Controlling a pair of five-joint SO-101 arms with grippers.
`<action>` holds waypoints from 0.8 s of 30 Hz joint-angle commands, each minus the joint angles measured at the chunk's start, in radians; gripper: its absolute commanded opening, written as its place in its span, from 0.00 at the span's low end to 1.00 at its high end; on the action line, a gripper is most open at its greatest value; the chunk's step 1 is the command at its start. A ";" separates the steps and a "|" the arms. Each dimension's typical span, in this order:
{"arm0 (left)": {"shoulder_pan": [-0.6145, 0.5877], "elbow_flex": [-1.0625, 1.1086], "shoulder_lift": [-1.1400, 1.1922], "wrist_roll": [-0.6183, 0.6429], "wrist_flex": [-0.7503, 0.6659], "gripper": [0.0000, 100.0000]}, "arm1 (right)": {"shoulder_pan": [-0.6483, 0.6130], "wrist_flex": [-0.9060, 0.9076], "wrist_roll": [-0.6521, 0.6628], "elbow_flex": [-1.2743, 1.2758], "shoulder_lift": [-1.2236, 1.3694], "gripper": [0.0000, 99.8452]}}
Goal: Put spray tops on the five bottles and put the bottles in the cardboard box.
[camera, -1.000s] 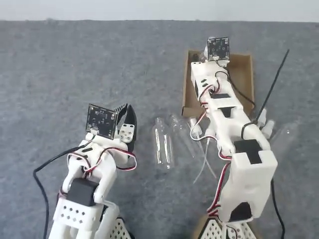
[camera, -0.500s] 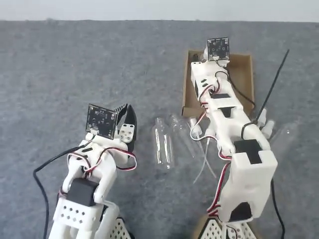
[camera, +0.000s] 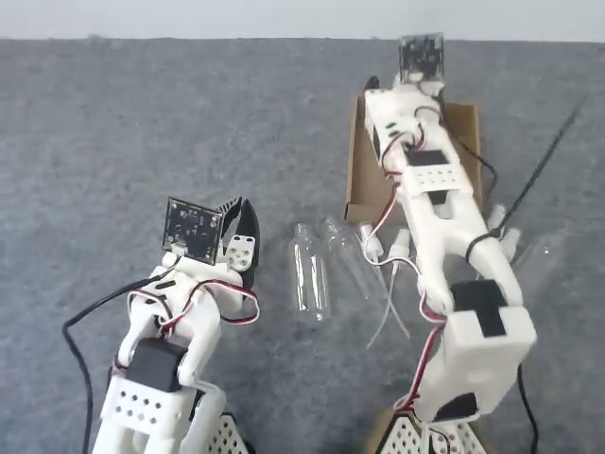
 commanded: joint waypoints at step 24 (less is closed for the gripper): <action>-0.009 -0.008 0.005 0.008 -0.037 0.01 | 0.381 1.190 0.066 -0.130 -0.740 0.17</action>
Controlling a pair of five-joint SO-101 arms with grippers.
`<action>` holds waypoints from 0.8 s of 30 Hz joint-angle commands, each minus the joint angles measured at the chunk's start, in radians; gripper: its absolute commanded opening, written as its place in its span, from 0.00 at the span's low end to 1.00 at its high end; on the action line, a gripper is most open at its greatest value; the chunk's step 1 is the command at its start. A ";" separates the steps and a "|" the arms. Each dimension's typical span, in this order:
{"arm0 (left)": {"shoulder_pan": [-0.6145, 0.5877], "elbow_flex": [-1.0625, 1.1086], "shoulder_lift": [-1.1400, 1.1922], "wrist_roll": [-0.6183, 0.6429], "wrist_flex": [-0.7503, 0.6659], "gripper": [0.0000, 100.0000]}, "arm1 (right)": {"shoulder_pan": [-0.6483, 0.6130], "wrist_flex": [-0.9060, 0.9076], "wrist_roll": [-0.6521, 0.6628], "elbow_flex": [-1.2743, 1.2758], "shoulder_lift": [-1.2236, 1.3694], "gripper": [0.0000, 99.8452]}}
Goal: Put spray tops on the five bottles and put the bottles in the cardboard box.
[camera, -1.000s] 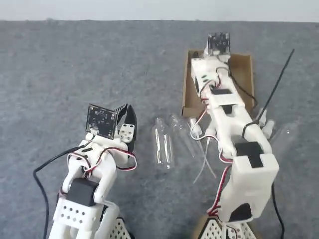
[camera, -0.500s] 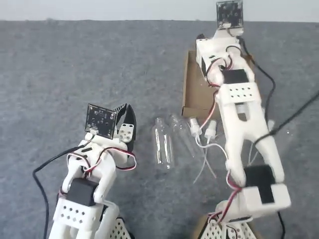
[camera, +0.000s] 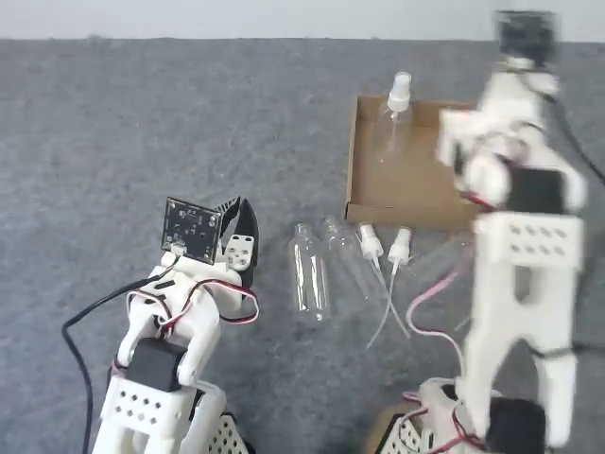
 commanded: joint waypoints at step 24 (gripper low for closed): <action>0.018 -0.033 0.015 0.002 -0.021 0.01 | 0.469 -0.067 0.106 0.173 0.588 0.28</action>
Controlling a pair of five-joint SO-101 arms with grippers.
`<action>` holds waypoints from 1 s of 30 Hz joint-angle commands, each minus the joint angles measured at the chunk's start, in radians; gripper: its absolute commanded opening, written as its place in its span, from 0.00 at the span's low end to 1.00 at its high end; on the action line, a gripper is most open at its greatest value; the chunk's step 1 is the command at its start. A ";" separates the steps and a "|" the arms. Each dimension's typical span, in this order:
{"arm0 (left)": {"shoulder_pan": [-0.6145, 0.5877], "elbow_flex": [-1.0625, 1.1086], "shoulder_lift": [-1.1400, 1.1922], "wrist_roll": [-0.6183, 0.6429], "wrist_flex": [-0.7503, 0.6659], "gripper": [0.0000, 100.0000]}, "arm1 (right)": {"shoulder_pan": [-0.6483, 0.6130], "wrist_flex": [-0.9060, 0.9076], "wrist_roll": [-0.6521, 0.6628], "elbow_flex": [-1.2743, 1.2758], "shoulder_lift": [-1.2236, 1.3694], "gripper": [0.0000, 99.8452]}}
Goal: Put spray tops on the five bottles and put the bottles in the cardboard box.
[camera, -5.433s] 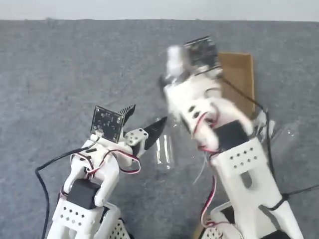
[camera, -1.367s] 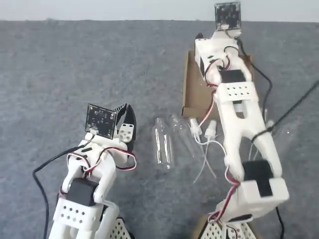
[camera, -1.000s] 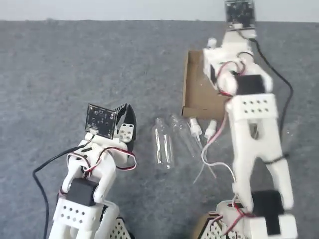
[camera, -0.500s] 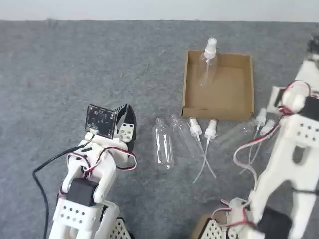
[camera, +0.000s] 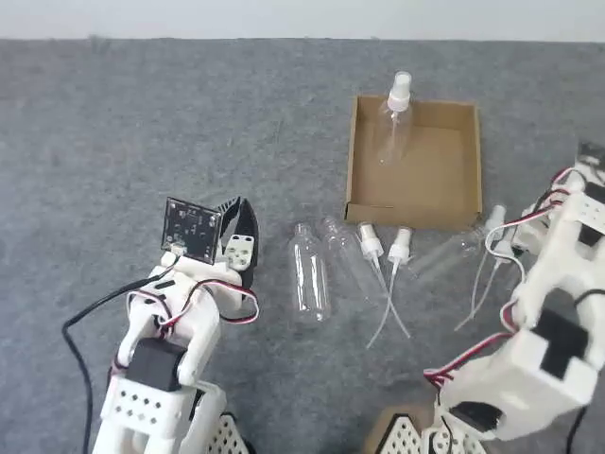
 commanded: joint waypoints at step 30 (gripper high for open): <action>0.572 -0.845 1.413 -0.110 0.000 0.09 | 0.277 -0.134 0.720 0.002 0.114 0.03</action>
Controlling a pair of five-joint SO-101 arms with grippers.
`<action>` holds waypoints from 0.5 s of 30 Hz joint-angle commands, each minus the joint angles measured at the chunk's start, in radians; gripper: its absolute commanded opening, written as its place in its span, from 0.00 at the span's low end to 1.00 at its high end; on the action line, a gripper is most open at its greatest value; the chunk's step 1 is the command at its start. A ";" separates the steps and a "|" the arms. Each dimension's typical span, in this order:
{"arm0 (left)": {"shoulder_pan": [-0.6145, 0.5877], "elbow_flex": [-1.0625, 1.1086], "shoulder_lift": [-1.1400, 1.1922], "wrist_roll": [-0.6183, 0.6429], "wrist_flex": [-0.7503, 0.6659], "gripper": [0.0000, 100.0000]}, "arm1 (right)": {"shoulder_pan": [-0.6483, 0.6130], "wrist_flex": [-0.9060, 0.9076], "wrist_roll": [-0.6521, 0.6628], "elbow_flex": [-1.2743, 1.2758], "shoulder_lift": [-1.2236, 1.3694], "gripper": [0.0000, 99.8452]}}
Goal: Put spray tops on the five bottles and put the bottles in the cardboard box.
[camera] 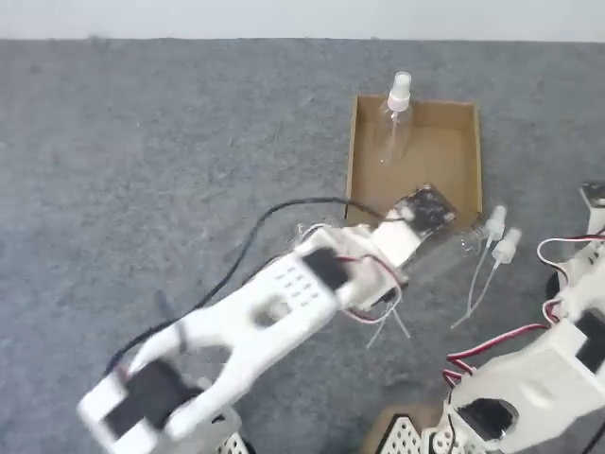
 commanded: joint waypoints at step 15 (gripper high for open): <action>-0.146 -0.222 0.282 -0.064 0.130 0.09 | 0.012 -0.013 0.021 0.000 -0.012 0.03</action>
